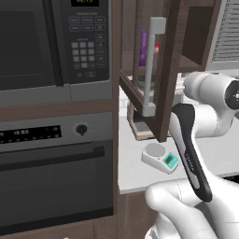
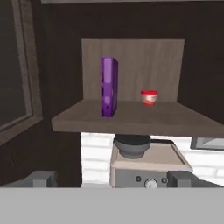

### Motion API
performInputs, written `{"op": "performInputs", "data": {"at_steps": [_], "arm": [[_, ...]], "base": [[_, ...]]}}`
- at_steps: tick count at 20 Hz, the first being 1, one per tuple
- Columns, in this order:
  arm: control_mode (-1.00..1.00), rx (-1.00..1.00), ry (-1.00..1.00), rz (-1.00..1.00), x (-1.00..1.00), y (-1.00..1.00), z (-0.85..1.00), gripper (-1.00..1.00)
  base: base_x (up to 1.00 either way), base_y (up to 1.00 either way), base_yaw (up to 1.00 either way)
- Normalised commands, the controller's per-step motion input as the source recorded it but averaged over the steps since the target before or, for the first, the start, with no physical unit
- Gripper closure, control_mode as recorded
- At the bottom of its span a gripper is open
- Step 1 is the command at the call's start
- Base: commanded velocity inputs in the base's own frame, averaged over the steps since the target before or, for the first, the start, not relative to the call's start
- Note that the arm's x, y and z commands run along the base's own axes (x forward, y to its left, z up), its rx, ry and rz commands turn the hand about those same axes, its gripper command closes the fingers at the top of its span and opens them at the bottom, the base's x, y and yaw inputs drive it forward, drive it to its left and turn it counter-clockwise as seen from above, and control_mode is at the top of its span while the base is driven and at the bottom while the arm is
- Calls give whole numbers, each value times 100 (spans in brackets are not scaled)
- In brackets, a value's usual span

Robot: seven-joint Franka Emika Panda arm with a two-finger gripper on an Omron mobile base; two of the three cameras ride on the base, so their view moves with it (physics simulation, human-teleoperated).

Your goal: Pick the cereal and place it on the digital scale for weighing, and close the cabinet.

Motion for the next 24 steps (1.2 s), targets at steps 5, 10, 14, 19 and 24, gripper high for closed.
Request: {"op": "performInputs", "data": {"at_steps": [5,10,14,19,24], "arm": [[-100,0,-25,1,0,0,51,-100],[-100,0,-18,3,0,0,66,-100],[-100,0,-10,7,0,0,60,-100],[-100,0,-1,11,2,0,38,-100],[-100,0,11,1,32,0,3,-100]], "base": [[0,0,0],[0,0,0],[0,0,0],[0,0,0],[0,0,0]]}}
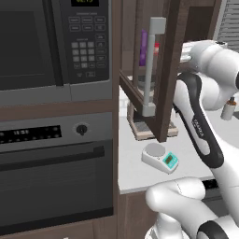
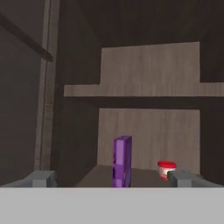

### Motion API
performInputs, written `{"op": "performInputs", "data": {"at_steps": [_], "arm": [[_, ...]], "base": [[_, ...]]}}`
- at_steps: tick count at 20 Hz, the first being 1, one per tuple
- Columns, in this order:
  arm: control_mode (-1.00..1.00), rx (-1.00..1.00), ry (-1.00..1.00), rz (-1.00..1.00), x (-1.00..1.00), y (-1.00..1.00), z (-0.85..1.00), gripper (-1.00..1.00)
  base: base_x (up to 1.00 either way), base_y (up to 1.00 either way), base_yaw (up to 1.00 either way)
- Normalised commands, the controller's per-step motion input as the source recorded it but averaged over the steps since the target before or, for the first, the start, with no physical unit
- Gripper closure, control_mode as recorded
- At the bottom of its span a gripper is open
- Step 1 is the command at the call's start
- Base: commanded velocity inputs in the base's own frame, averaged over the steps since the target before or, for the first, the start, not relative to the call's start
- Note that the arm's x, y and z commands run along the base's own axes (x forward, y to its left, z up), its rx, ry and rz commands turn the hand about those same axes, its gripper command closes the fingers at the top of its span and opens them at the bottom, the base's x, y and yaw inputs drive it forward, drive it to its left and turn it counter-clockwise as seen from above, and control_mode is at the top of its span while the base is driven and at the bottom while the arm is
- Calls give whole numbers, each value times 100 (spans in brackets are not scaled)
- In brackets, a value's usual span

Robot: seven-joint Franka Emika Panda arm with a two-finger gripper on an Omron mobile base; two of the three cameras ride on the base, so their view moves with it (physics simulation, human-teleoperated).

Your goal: Pick the cereal and place it on the digital scale for weighing, and close the cabinet.

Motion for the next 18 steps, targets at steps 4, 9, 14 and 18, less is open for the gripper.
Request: {"op": "performInputs", "data": {"at_steps": [4,9,14,18], "arm": [[-100,0,18,0,41,0,0,-100],[-100,-3,5,0,2,11,0,-100],[-100,-2,14,0,16,5,0,-100],[-100,0,15,0,17,0,0,-100]], "base": [[0,0,0],[0,0,0],[0,0,0],[0,0,0]]}}
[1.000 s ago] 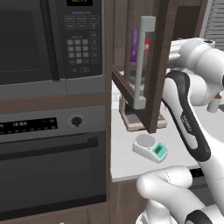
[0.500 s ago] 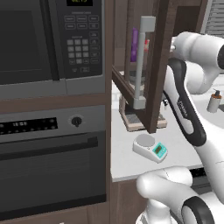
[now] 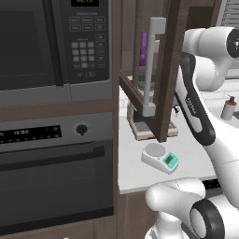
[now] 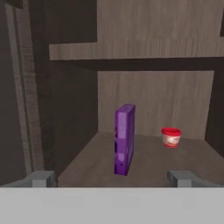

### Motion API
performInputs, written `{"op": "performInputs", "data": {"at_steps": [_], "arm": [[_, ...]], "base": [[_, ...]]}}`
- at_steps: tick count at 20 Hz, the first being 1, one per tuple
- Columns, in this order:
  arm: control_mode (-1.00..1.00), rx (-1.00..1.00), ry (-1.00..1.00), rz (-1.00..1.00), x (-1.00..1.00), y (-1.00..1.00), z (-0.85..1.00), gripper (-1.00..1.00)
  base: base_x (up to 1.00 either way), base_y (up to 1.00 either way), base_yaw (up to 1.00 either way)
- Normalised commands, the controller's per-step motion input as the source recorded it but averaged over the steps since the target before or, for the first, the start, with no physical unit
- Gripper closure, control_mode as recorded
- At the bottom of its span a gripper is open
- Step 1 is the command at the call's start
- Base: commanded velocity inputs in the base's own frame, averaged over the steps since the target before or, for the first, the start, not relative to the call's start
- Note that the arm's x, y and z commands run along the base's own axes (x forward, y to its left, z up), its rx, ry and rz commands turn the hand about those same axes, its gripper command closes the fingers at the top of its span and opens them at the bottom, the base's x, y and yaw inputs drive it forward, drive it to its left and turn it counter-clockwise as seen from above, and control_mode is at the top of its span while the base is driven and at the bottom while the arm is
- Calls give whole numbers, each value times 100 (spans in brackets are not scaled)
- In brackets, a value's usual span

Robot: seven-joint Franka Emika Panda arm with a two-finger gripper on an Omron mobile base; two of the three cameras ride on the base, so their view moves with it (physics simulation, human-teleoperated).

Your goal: Pick the cereal and place it on the digital scale for weighing, and close the cabinet.

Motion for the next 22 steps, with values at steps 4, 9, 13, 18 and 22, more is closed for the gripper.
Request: {"op": "performInputs", "data": {"at_steps": [4,9,13,18,22], "arm": [[-100,0,9,3,17,-6,0,-100],[-100,0,2,0,15,0,-11,-100],[-100,0,0,0,6,0,-25,-100],[-100,0,0,0,19,0,-17,-100],[-100,0,0,0,31,0,-4,-100]], "base": [[0,0,0],[0,0,0],[0,0,0],[0,0,0],[0,0,0]]}}
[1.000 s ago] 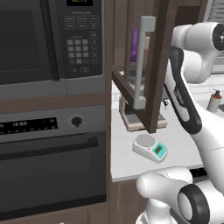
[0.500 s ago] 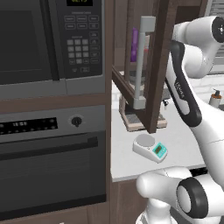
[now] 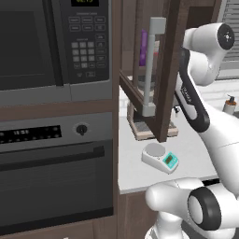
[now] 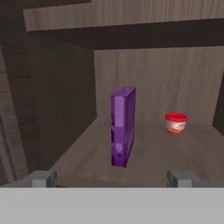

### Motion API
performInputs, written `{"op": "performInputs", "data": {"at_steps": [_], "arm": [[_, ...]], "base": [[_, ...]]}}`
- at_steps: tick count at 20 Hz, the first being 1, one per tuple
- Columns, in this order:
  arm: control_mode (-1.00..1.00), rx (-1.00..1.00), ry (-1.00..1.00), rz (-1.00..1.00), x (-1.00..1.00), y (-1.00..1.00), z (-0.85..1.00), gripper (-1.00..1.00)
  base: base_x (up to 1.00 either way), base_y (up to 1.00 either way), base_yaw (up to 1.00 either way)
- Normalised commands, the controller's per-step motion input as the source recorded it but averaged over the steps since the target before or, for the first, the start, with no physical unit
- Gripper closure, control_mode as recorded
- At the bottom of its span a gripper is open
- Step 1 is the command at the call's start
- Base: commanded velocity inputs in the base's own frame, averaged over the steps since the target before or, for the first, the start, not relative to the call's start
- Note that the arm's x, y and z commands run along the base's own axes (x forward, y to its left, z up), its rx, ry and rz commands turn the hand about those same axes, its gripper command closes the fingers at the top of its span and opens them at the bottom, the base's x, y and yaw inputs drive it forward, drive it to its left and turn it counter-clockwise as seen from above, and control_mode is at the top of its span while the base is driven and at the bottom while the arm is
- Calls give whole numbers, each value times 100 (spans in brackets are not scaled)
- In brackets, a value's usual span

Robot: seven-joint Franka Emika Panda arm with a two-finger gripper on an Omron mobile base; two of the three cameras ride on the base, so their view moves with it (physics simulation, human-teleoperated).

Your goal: Pick the cereal and place it on the digital scale for weighing, and close the cabinet.

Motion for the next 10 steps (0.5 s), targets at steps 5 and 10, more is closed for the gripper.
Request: {"op": "performInputs", "data": {"at_steps": [5,10], "arm": [[-100,0,1,0,33,0,-2,-100],[-100,0,1,0,29,1,0,-100]], "base": [[0,0,0],[0,0,0]]}}
